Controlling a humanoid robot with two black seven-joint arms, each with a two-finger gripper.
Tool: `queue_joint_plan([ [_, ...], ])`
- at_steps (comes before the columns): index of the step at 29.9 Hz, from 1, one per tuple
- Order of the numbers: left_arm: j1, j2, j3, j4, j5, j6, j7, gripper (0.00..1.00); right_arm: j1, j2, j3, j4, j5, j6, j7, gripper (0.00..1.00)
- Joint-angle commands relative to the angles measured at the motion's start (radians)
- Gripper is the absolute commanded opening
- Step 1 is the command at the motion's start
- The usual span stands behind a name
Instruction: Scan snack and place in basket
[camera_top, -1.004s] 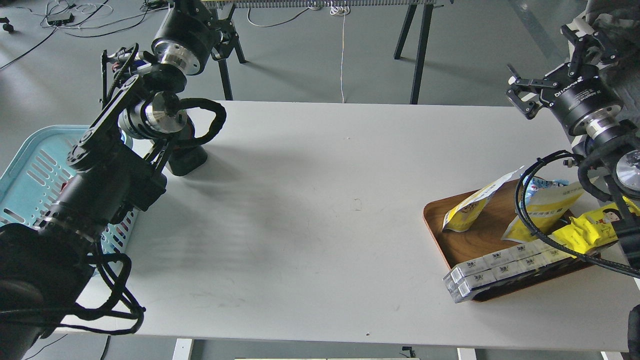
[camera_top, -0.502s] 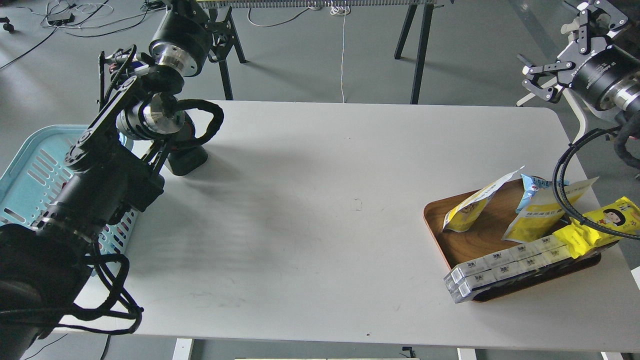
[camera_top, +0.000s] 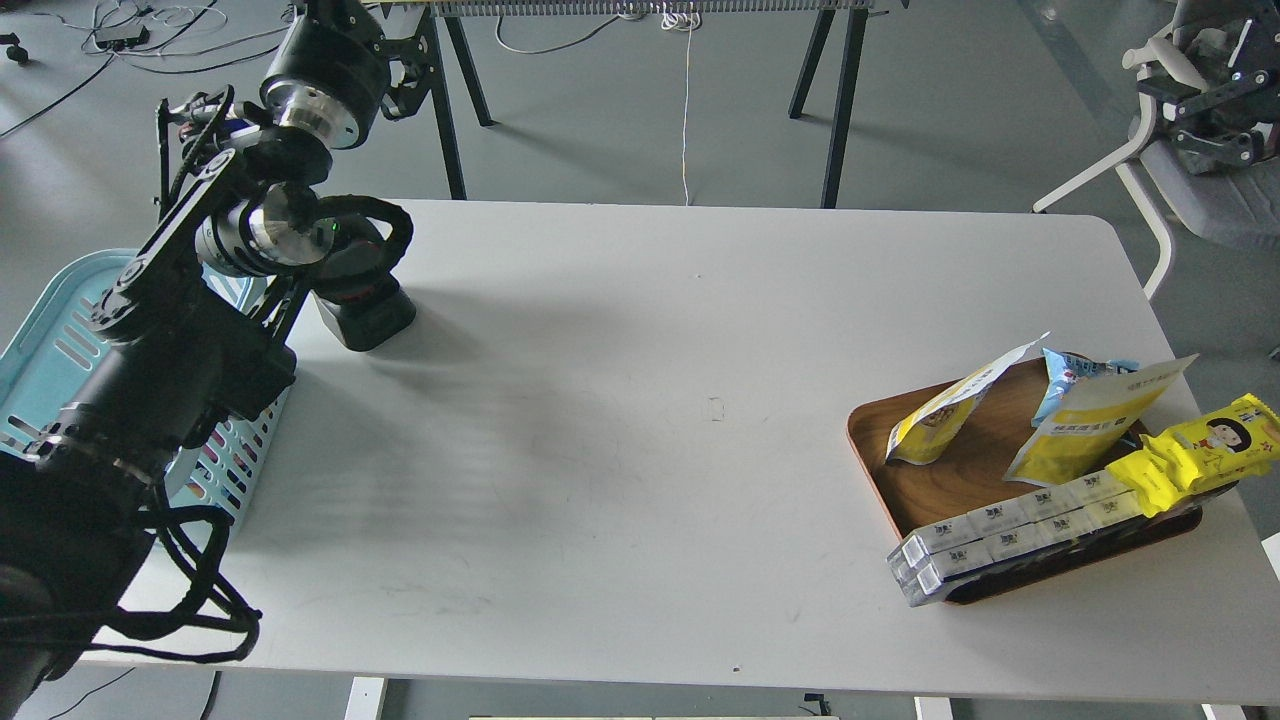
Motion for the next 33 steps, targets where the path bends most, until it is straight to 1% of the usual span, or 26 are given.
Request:
queue_joint_plan([
  [1,0.002,0.007,-0.003,0.000,0.000,-0.032,-0.002,1.00,0.077,-0.143,-0.094,0.148,-0.053,0.000,-0.043,0.99],
  [4,0.003,0.007,-0.003,0.000,-0.001,-0.031,-0.002,1.00,0.083,-0.245,-0.108,0.270,-0.121,0.000,-0.080,0.99],
  [7,0.007,0.004,0.000,0.000,0.000,-0.028,-0.002,1.00,0.081,-0.348,-0.126,0.388,-0.158,-0.002,-0.097,0.99],
  [9,0.008,0.001,0.002,0.000,-0.001,-0.029,-0.002,1.00,0.081,-0.410,-0.134,0.446,-0.167,-0.002,-0.117,0.99],
  [11,0.008,-0.002,0.003,0.000,-0.001,-0.029,-0.002,1.00,0.081,-0.463,-0.134,0.480,-0.164,0.000,-0.148,0.99],
  [14,0.008,-0.002,0.003,0.000,0.000,-0.031,0.000,1.00,0.080,-0.499,-0.135,0.480,-0.164,0.005,-0.215,0.99],
  [15,0.008,-0.002,0.003,0.000,0.000,-0.029,-0.002,1.00,0.080,-0.499,-0.135,0.480,-0.169,0.005,-0.255,0.99],
  [16,0.008,-0.002,0.003,0.000,0.000,-0.029,-0.001,1.00,0.078,-0.497,-0.135,0.480,-0.179,0.005,-0.279,0.99],
  [21,0.008,-0.002,0.003,0.000,0.000,-0.029,-0.002,1.00,0.078,-0.433,-0.135,0.476,-0.216,0.006,-0.279,0.98],
  [24,0.008,-0.001,0.003,0.000,0.000,-0.029,0.000,1.00,0.078,-0.376,-0.137,0.437,-0.244,0.008,-0.279,0.98],
  [29,0.010,0.002,0.002,0.002,0.000,-0.026,-0.002,1.00,0.078,-0.237,-0.137,0.292,-0.290,0.008,-0.279,0.97],
  [33,0.011,0.004,0.002,0.002,0.000,-0.025,-0.001,1.00,0.081,-0.155,-0.137,0.235,-0.331,0.009,-0.279,0.97],
])
